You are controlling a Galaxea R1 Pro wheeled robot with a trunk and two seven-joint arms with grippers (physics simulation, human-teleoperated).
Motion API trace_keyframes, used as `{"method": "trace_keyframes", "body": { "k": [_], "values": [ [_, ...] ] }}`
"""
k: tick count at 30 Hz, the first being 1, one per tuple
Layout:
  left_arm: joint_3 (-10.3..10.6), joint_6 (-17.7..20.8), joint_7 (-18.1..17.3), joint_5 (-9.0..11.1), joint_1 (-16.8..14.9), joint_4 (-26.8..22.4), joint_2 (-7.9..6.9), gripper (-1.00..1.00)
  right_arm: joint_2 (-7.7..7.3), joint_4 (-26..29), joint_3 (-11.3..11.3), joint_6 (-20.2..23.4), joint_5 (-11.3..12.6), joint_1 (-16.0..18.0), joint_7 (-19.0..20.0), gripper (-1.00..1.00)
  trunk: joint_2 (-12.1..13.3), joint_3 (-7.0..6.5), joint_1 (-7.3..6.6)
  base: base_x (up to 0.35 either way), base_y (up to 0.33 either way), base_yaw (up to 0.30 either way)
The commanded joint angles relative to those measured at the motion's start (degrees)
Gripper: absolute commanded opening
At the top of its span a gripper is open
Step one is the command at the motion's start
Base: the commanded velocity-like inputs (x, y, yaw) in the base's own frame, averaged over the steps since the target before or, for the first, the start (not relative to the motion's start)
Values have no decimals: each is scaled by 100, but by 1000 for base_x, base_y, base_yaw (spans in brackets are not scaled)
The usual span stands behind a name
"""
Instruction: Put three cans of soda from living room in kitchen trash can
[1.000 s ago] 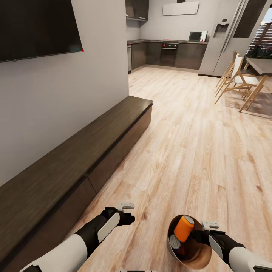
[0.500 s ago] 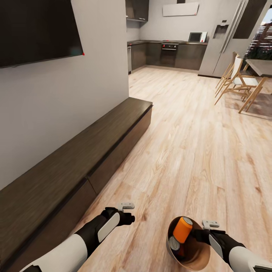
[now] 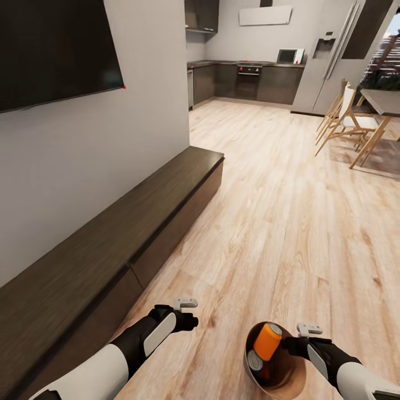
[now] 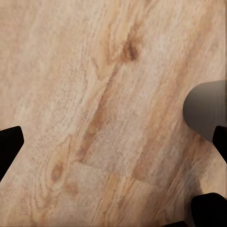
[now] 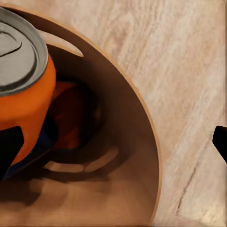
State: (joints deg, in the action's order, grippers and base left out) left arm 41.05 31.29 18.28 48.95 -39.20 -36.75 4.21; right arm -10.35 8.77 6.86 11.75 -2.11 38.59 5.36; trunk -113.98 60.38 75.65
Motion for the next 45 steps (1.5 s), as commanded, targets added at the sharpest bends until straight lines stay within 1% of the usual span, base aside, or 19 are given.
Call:
{"method": "trace_keyframes", "body": {
  "k": [1, 9, 27, 45],
  "values": [
    [0, 0, 0, 0, 0, 0, 0, 100, 2, 1, 0, 1, 0, 0, 0, 100, 42, -18, -23, 0, 0, 0],
    [0, 1, 8, 0, 0, 1, 0, 100, 6, -6, -5, 3, 0, 0, 1, 100, 363, -162, -198, 0, 0, 0],
    [0, 0, 9, -3, 0, 1, 1, 100, 5, -7, -1, 3, 0, 0, 1, 100, 363, -162, -198, 0, 0, 0],
    [0, 0, 9, -1, 0, 1, -2, 100, 7, -7, -5, 3, 0, 0, 1, 100, 1084, -485, -594, 0, 0, 0]
  ]
}}
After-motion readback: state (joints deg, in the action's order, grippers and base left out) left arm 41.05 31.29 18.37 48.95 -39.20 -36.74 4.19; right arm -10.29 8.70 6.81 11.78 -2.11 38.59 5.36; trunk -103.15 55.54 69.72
